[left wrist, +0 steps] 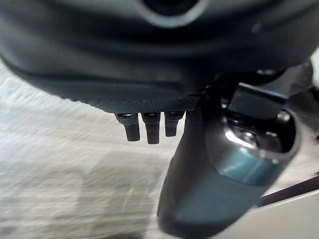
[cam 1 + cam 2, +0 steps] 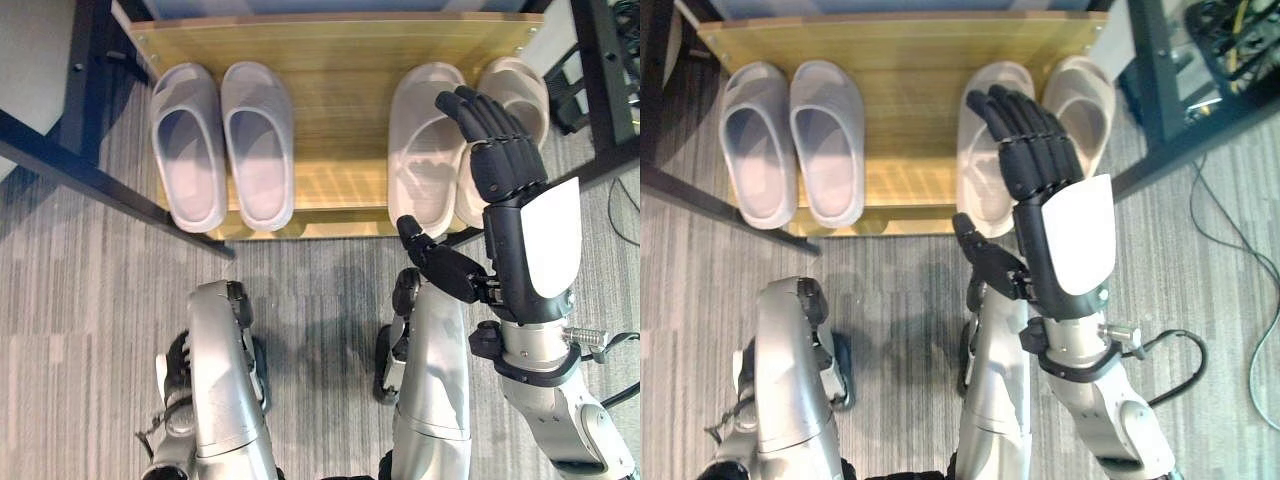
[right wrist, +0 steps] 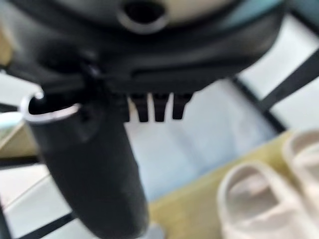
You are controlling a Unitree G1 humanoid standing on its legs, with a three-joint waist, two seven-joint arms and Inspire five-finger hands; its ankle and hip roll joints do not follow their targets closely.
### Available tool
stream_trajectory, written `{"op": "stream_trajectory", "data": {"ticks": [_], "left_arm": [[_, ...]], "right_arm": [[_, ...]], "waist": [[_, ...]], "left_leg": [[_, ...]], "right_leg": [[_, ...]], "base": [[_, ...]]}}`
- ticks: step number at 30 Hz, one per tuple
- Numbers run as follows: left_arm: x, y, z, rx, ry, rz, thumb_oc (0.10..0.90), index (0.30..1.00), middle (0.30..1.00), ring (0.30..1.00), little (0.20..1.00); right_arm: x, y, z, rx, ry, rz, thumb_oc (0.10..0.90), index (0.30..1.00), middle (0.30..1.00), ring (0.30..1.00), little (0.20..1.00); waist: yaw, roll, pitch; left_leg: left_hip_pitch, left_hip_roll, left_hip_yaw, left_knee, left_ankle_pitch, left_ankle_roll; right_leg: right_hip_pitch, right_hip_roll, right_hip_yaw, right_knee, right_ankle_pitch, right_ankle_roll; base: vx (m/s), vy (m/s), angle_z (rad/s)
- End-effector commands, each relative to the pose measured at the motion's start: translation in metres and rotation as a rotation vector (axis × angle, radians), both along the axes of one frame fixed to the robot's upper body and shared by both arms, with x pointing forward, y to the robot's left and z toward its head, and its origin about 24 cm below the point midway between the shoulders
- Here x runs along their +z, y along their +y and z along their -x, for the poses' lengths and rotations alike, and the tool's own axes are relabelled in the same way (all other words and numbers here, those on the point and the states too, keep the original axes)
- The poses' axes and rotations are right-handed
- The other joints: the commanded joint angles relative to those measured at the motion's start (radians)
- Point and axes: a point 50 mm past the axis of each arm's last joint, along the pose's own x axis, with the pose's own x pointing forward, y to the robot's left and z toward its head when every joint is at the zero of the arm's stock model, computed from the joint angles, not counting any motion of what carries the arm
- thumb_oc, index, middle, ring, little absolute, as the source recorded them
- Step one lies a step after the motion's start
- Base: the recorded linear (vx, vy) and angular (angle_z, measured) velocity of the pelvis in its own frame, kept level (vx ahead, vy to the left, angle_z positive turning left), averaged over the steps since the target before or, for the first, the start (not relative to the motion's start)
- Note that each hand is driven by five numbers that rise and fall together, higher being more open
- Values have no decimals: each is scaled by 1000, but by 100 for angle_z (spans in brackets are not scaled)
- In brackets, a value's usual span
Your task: Arrange the slippers neatly on the shoe rack.
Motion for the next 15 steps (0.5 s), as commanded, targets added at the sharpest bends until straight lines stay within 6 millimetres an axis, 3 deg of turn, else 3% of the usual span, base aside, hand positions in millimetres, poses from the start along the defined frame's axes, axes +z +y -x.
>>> {"op": "stream_trajectory", "data": {"ticks": [1, 6, 9, 12, 13, 15], "left_arm": [[42, 13, -16, -142, -227, -339, 800, 900, 900, 900, 900], [51, -1, -10, -343, -259, -400, 800, 900, 900, 900, 900], [47, -1, -5, -407, -204, -409, 800, 900, 900, 900, 900], [30, 0, 2, -433, -116, -388, 800, 900, 900, 900, 900], [30, 0, 2, -433, -116, -388, 800, 900, 900, 900, 900], [27, -2, 7, -439, -101, -363, 800, 900, 900, 900, 900]], "right_arm": [[18, 12, 14, 169, -133, 138, 800, 900, 900, 900, 900], [-5, 12, 7, 218, 19, 135, 800, 900, 900, 900, 900], [-38, 9, -1, 220, 282, 33, 800, 900, 900, 900, 900], [-62, 7, -3, 213, 449, -36, 800, 900, 900, 900, 900], [-62, 7, -3, 213, 449, -36, 800, 900, 900, 900, 900], [-84, 9, -1, 225, 591, -102, 800, 900, 900, 900, 900]], "waist": [[10, 17, -196], [8, 20, -233], [-2, 23, -246], [-11, 29, -252], [-11, 29, -251], [-14, 39, -255]], "left_leg": [[75, 23, -63, -233, 119, 48], [273, 54, -10, -520, 207, 47], [374, 48, 25, -677, 255, 49], [448, 43, 59, -779, 277, 54], [450, 43, 59, -781, 277, 54], [491, 43, 75, -819, 292, 55]], "right_leg": [[134, -33, 45, -258, 106, 19], [320, -73, -27, -535, 183, 41], [419, -77, -55, -706, 240, 58], [490, -72, -70, -823, 285, 70], [492, -72, -70, -824, 285, 70], [535, -81, -87, -874, 303, 76]], "base": [[17, 107, 10], [-9, 91, 5], [-46, 89, -8], [-58, 100, -11], [-42, 88, -16], [-20, 81, -9]]}}
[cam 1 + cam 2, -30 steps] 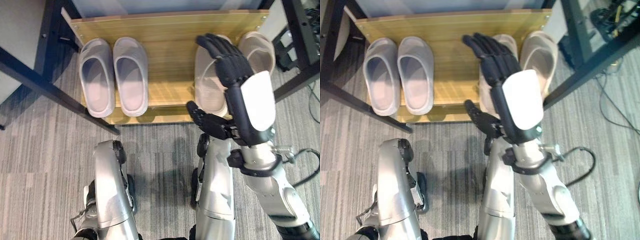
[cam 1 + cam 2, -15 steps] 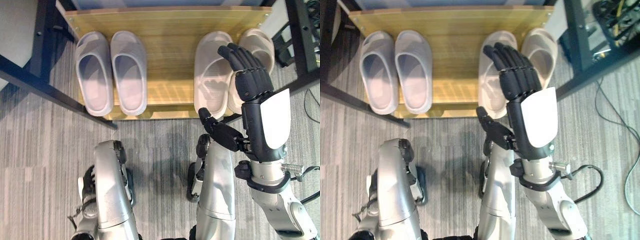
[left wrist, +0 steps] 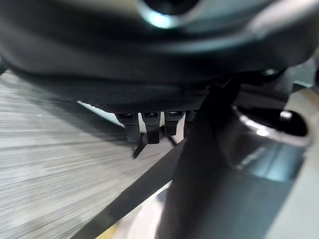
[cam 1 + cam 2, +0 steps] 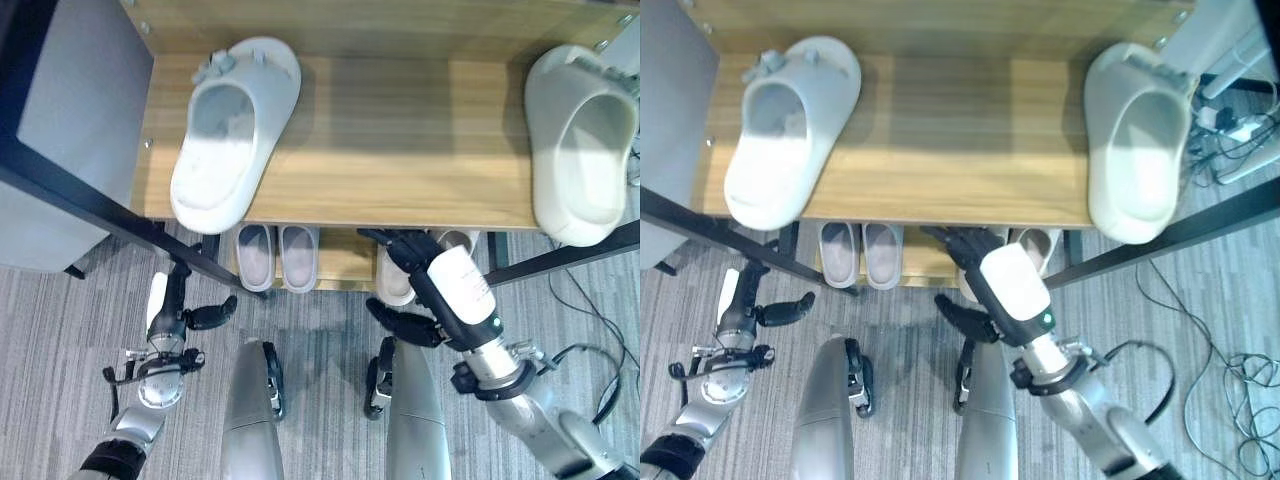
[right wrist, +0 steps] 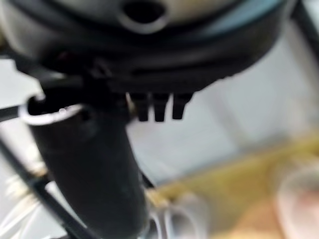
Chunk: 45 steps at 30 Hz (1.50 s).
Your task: Arrange the slippers neatly on the shoe rack.
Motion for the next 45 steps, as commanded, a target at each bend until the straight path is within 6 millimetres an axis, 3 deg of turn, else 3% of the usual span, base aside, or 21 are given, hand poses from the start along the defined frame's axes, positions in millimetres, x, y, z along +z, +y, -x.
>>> {"op": "stream_trajectory", "data": {"ticks": [1, 6, 11, 16, 19, 21, 23, 24, 25, 26, 28, 31, 32, 36, 39, 45], "left_arm": [[-1, -12, 6, -96, -7, 13, 800, 900, 900, 900, 900], [-9, -15, 15, -113, 32, 21, 800, 900, 900, 900, 900], [-21, -22, 19, -120, 80, 74, 800, 900, 900, 900, 900], [-34, -32, 30, -227, 184, 66, 800, 900, 900, 900, 900], [-46, -31, 43, -201, 235, 131, 800, 900, 900, 900, 900], [-51, -31, 45, -172, 261, 168, 800, 900, 900, 900, 900], [-59, -33, 48, -150, 290, 164, 800, 900, 900, 900, 900], [-61, -37, 48, -161, 298, 173, 800, 900, 900, 900, 900], [-61, -37, 48, -161, 298, 173, 800, 900, 900, 900, 900], [-72, -36, 56, -127, 345, 187, 800, 900, 900, 900, 900], [-81, -34, 65, -88, 382, 206, 800, 900, 900, 900, 900], [-90, -37, 69, -58, 423, 220, 800, 900, 900, 900, 900], [-90, -39, 67, -65, 422, 221, 800, 900, 900, 900, 900], [-107, -42, 76, -49, 508, 235, 800, 900, 900, 900, 900], [-122, -50, 84, -36, 596, 234, 800, 900, 900, 900, 900], [-115, -60, 69, -97, 554, 215, 800, 900, 900, 900, 900]], "right_arm": [[11, 14, 3, 87, 24, -168, 800, 900, 900, 900, 900], [-5, 11, 4, 61, 127, -189, 800, 900, 900, 900, 900], [-21, -2, 6, -9, 214, -161, 800, 900, 900, 900, 900], [-70, -36, 27, -197, 474, -212, 800, 900, 900, 900, 900], [-108, -50, 43, -354, 650, -347, 800, 900, 900, 900, 900], [-122, -47, 46, -403, 717, -434, 800, 900, 900, 900, 900], [-127, -42, 46, -376, 733, -380, 800, 900, 900, 900, 900], [-125, -37, 43, -373, 717, -401, 800, 900, 900, 900, 900], [-125, -37, 43, -373, 716, -401, 800, 900, 900, 900, 900], [-134, -31, 48, -379, 759, -423, 800, 900, 900, 900, 900], [-140, -31, 53, -379, 788, -391, 800, 900, 900, 900, 900], [-147, -37, 53, -394, 806, -321, 800, 900, 900, 900, 900], [-146, -39, 53, -398, 801, -316, 800, 900, 900, 900, 900], [-162, -52, 62, -452, 895, -324, 800, 900, 900, 900, 900], [-178, -61, 71, -535, 973, -335, 800, 900, 900, 900, 900], [-216, -76, 103, -739, 1175, -307, 800, 900, 900, 900, 900]], "waist": [[-4, 22, -34], [-8, 26, -57], [-12, 16, -84], [-30, 7, -134], [-40, 14, -162], [-45, 27, -152], [-38, 38, -145], [-25, 18, -153], [-25, 19, -152], [1, 4, -188], [20, 3, -213], [47, -9, -219], [47, -14, -212], [45, -47, -224], [39, -37, -244], [37, -15, -269]], "left_leg": [[11, 29, -72, -143, 128, -5], [91, 26, -31, -226, 145, -1], [298, -6, 2, -471, 236, 8], [533, -45, 48, -746, 326, -10], [679, -65, 80, -927, 402, -25], [736, -59, 64, -996, 459, -28], [775, -49, 67, -1053, 481, -10], [776, -66, 61, -1071, 483, -1], [778, -64, 60, -1076, 487, -2], [750, -68, 49, -1117, 530, -11], [750, -46, 38, -1166, 588, -23], [732, -71, -51, -1171, 654, -53], [721, -93, -83, -1147, 648, -56], [803, -173, -119, -1100, 496, -26], [858, -197, -139, -1159, 477, -15], [928, -210, -109, -1268, 481, 11]], "right_leg": [[50, -53, 25, -181, 118, 51], [122, -52, 5, -278, 165, 62], [316, -31, -41, -514, 280, 79], [568, -5, -79, -824, 399, 110], [679, 15, -103, -953, 493, 139], [718, 56, -73, -896, 470, 154], [768, 119, -22, -830, 450, 159], [848, 138, -10, -918, 393, 134], [851, 140, -11, -925, 398, 133], [896, 173, 2, -1030, 346, 97], [907, 212, 14, -1074, 349, 71], [940, 230, 4, -1154, 384, 61], [947, 228, -1, -1179, 402, 60], [957, 201, 9, -1255, 455, 64], [977, 210, 24, -1275, 465, 70], [993, 197, 33, -1295, 481, 83]], "base": [[1, 60, -1], [1, 60, -4], [30, 46, -9], [190, 21, -1], [180, 7, -13], [-23, -18, -17], [-146, -78, -2], [-99, -104, 3], [-127, -180, 13], [-124, -144, 18], [-148, -160, 14], [-195, -82, -5], [-251, -42, 2], [-137, 23, 0], [21, 74, -20], [19, 78, -9]]}}
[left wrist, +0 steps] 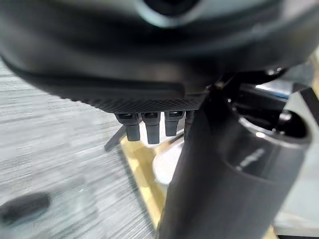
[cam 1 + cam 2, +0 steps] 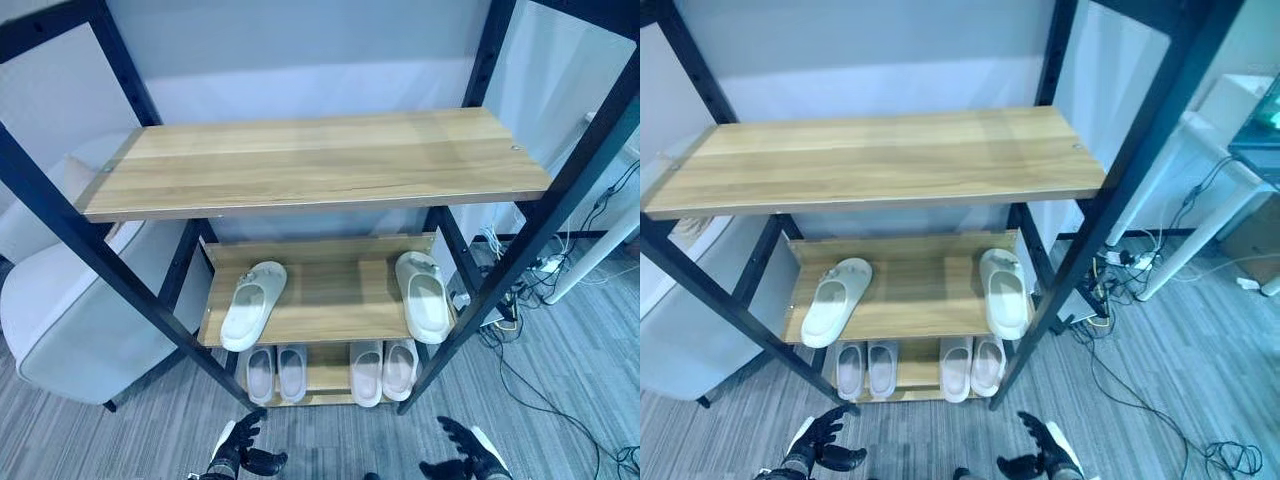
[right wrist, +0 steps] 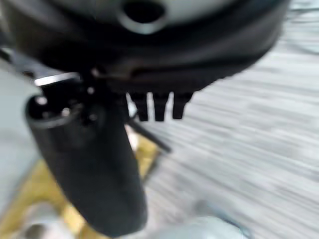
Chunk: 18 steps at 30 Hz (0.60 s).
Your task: Arrange the slippers neatly on the shoe rack.
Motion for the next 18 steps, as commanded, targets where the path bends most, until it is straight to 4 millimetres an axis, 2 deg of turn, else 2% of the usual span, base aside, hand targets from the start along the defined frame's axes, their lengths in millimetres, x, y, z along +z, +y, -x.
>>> {"op": "stream_trajectory", "data": {"ticks": [1, 2, 4, 7, 9, 10, 13, 15, 17, 18], "left_arm": [[31, 14, -45, -9, -220, -44, 800, 900, 900, 900, 900], [33, 10, -50, -27, -232, -37, 800, 900, 900, 900, 900], [31, 10, -50, -41, -217, -47, 800, 900, 900, 900, 900], [24, 14, -45, -31, -167, -69, 800, 900, 900, 900, 900], [6, 19, -25, 29, -26, -73, 800, 900, 900, 900, 900], [6, 19, -26, 29, -26, -73, 800, 900, 900, 900, 900], [-10, 22, -5, -19, 126, -125, 800, 900, 900, 900, 900], [-20, 28, 19, 45, 246, -118, 800, 900, 900, 900, 900], [-22, 31, 26, 76, 277, -120, 800, 900, 900, 900, 900], [-28, -20, 12, -190, 310, -77, 800, 900, 900, 900, 900]], "right_arm": [[3, 17, -24, -4, -103, -46, 800, 900, 900, 900, 900], [-2, 15, -18, -40, -59, -41, 800, 900, 900, 900, 900], [-3, 14, -23, -77, -65, -47, 800, 900, 900, 900, 900], [-2, 17, -30, -83, -82, -58, 800, 900, 900, 900, 900], [-7, 22, -26, -84, -51, -78, 800, 900, 900, 900, 900], [-6, 22, -26, -84, -52, -78, 800, 900, 900, 900, 900], [-10, 26, -28, -78, -17, -99, 800, 900, 900, 900, 900], [-17, 35, -17, -59, 44, -123, 800, 900, 900, 900, 900], [-19, 37, -14, -69, 59, -127, 800, 900, 900, 900, 900], [-36, 32, 50, -444, 284, -244, 800, 900, 900, 900, 900]], "waist": [[-1, -55, 19], [2, -45, 15], [4, -33, 17], [8, -32, 18], [7, -38, 3], [7, -38, 4], [6, -40, -18], [6, -44, -36], [6, -48, -43], [-27, 8, -27]], "left_leg": [[-45, -93, 7, 48, -39, 13], [-25, -93, 16, 14, -33, 20], [-3, -82, 37, -26, -18, 25], [6, -82, 46, -37, -13, 26], [20, -81, 48, -42, -14, 22], [21, -81, 48, -43, -14, 22], [53, -75, 56, -63, -15, 18], [89, -69, 55, -79, -21, 16], [102, -68, 49, -82, -26, 15], [23, 35, 66, -82, 48, -42]], "right_leg": [[173, -1, 8, -209, 54, 67], [171, -3, 11, -214, 62, 74], [158, 0, 7, -202, 71, 85], [158, -3, -7, -213, 70, 85], [183, -6, -14, -247, 73, 80], [185, -6, -15, -248, 73, 80], [218, -4, -13, -283, 76, 74], [258, 3, -20, -305, 68, 66], [278, 5, -23, -315, 65, 63], [224, 36, 2, -356, 86, 60]], "base": [[-23, 69, -23], [-16, 55, -27], [-33, 30, -40], [-27, -15, -40], [27, -37, -14], [50, -40, -2], [100, -45, -2], [116, -51, 4], [81, -43, 11], [63, -34, 5]]}}
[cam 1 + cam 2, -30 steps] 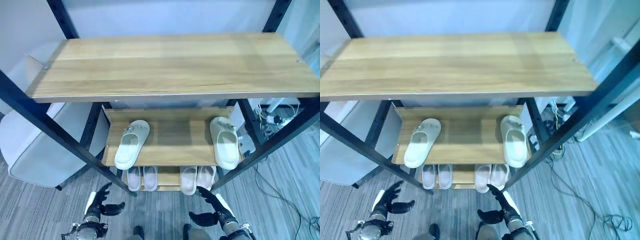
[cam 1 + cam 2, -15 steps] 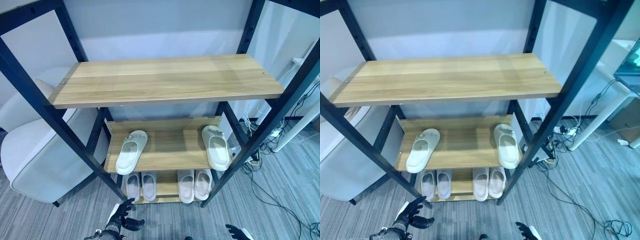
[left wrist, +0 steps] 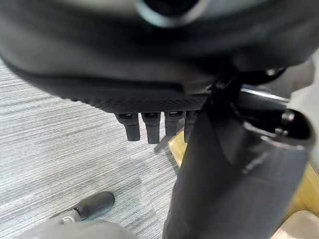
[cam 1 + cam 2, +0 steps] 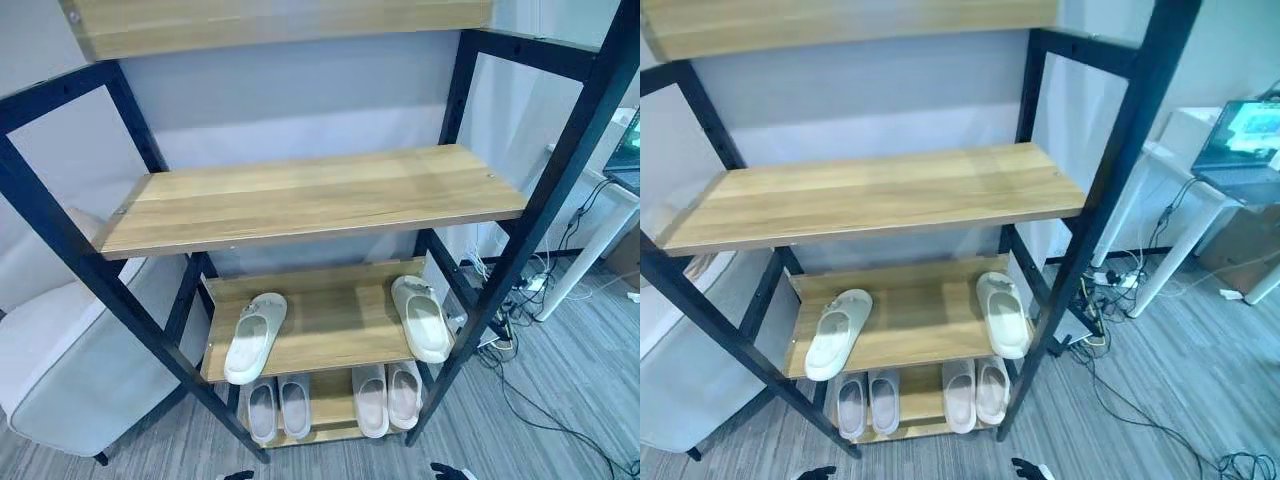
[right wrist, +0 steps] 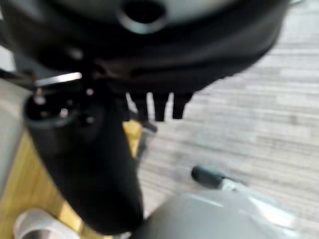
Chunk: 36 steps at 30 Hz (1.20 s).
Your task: Arrange the slippers neatly on the shoe rack.
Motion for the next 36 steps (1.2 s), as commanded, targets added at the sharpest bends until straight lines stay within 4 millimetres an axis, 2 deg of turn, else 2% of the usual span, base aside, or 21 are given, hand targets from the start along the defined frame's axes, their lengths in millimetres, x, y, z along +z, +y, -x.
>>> {"op": "stream_trajectory", "data": {"ticks": [1, 6, 8, 13, 15, 20, 23, 28, 32, 36], "left_arm": [[8, -28, -54, -288, -83, 30, 800, 900, 900, 900, 900], [7, -27, -51, -298, -74, 30, 800, 900, 900, 900, 900], [11, -30, -63, -345, -117, 23, 800, 900, 900, 900, 900], [15, -37, -74, -423, -156, 12, 800, 900, 900, 900, 900], [22, -50, -89, -485, -229, 43, 800, 900, 900, 900, 900], [31, -62, -100, -574, -301, 78, 800, 900, 900, 900, 900], [53, -71, -112, -626, -446, 167, 800, 900, 900, 900, 900], [101, -60, -126, -677, -675, 229, 800, 900, 900, 900, 900], [112, -57, -125, -680, -717, 265, 800, 900, 900, 900, 900], [142, -58, -129, -711, -826, 339, 800, 900, 900, 900, 900]], "right_arm": [[-13, -1, 45, -350, 169, -118, 800, 900, 900, 900, 900], [-13, -1, 48, -337, 185, -114, 800, 900, 900, 900, 900], [-12, -5, 48, -289, 198, -79, 800, 900, 900, 900, 900], [-11, -8, 45, -261, 204, -54, 800, 900, 900, 900, 900], [-11, -13, 46, -261, 209, -40, 800, 900, 900, 900, 900], [-10, -16, 44, -268, 207, -30, 800, 900, 900, 900, 900], [-8, -20, 38, -274, 190, -20, 800, 900, 900, 900, 900], [-6, -25, 33, -285, 165, -10, 800, 900, 900, 900, 900], [-6, -24, 34, -267, 174, -2, 800, 900, 900, 900, 900], [-6, -26, 35, -237, 181, 12, 800, 900, 900, 900, 900]], "waist": [[-30, -33, 37], [-31, -40, 37], [-29, -39, 40], [-28, -38, 46], [-27, -31, 53], [-20, -22, 70], [-9, -9, 86], [13, 2, 97], [19, 4, 96], [22, 11, 93]], "left_leg": [[-126, 1, -5, 2, 68, -50], [-111, -1, -11, 2, 60, -50], [-108, -1, -18, 2, 56, -51], [-109, -2, -25, 2, 55, -51], [-113, -4, -32, 2, 55, -51], [-121, -8, -44, 2, 59, -50], [-130, -13, -55, 2, 61, -48], [-150, -19, -72, 2, 78, -46], [-150, -21, -77, 2, 78, -46], [-144, -25, -80, 2, 74, -46]], "right_leg": [[-31, 11, 8, 13, -77, 51], [-13, 8, -2, 13, -81, 55], [-8, 7, -10, 13, -85, 56], [-10, 5, -15, 13, -87, 57], [-10, 2, -21, 13, -89, 57], [-13, -2, -34, 13, -89, 57], [-18, -4, -46, 13, -93, 57], [-30, -9, -61, 13, -87, 58], [-27, -10, -67, 13, -90, 57], [-17, -14, -77, 13, -95, 57]], "base": [[38, -15, 5], [39, -1, -3], [0, 0, 0], [0, -2, 6], [-2, 2, 2], [-12, 3, 5], [-38, 9, 16], [-22, -3, 12], [6, -6, 10], [0, 0, 0]]}}
